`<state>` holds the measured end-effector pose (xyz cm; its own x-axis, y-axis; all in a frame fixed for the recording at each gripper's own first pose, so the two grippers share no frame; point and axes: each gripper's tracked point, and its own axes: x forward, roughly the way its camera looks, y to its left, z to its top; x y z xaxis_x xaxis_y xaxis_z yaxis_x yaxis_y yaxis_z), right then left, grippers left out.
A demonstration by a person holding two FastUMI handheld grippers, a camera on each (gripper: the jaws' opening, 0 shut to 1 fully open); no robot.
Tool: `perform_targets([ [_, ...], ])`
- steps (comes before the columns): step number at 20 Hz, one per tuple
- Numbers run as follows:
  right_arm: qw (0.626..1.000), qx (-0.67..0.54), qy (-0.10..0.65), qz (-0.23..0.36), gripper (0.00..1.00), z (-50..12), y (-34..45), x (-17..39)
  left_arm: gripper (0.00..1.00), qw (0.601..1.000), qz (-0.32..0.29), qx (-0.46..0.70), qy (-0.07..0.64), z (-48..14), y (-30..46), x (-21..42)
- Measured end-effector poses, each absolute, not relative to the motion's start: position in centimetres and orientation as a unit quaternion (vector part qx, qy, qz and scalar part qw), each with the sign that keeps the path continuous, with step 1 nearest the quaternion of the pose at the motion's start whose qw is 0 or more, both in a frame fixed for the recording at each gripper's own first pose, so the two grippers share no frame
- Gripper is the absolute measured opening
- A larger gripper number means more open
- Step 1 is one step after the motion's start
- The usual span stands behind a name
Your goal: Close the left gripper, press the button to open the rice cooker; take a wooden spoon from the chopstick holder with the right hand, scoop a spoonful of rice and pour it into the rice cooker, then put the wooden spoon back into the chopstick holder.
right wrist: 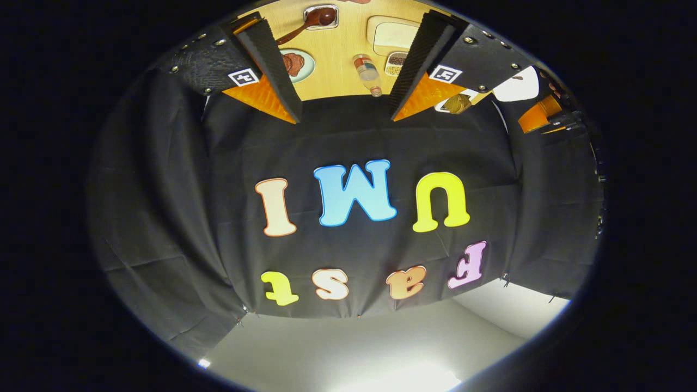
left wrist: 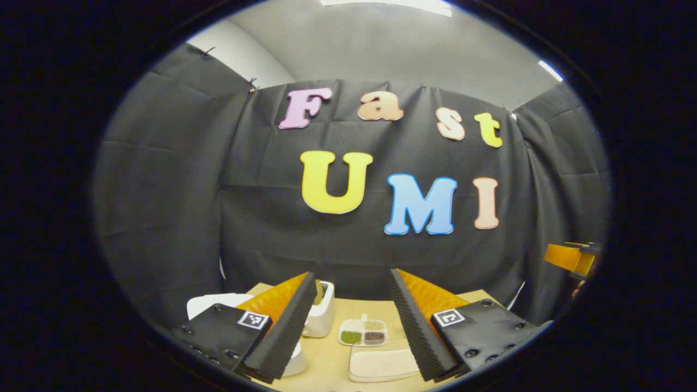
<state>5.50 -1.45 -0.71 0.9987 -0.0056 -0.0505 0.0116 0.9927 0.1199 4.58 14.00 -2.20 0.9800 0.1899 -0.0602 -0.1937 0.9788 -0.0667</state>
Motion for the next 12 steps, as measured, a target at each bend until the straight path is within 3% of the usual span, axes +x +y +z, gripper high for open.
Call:
perform_targets([
  [1,0.998,0.057,0.019,-0.001,0.98,-0.3,-1.2,5.6,0.91,0.996,0.087,-0.026,0.016,-1.1,12.5,4.6],
  [3,0.999,0.053,0.011,0.004,0.98,0.1,-0.9,5.7,0.95,0.997,0.072,-0.007,0.007,0.6,10.5,4.9],
  [4,0.998,0.055,0.005,0.007,0.98,0.2,-0.7,5.6,0.91,0.998,0.065,-0.005,0.008,0.7,9.4,5.0],
  [5,0.998,0.056,0.001,0.007,0.98,0.3,-0.7,5.7,0.99,0.998,0.057,-0.008,0.011,0.8,8.4,4.9],
  [6,0.998,0.055,0.001,0.005,0.98,0.2,-0.9,5.7,0.97,0.998,0.053,-0.010,0.014,0.8,7.7,4.8],
  [7,0.999,0.054,0.003,0.007,0.93,0.1,-0.9,5.9,0.95,0.998,0.054,-0.012,0.014,0.8,7.6,4.9],
  [8,0.999,0.052,0.005,0.013,0.98,0.1,-0.5,6.0,0.95,0.998,0.055,-0.012,0.013,0.8,7.6,4.8],
  [12,0.998,0.056,0.004,0.022,0.98,0.4,0.2,6.5,0.95,0.998,0.066,-0.014,0.013,0.7,8.3,4.7],
])
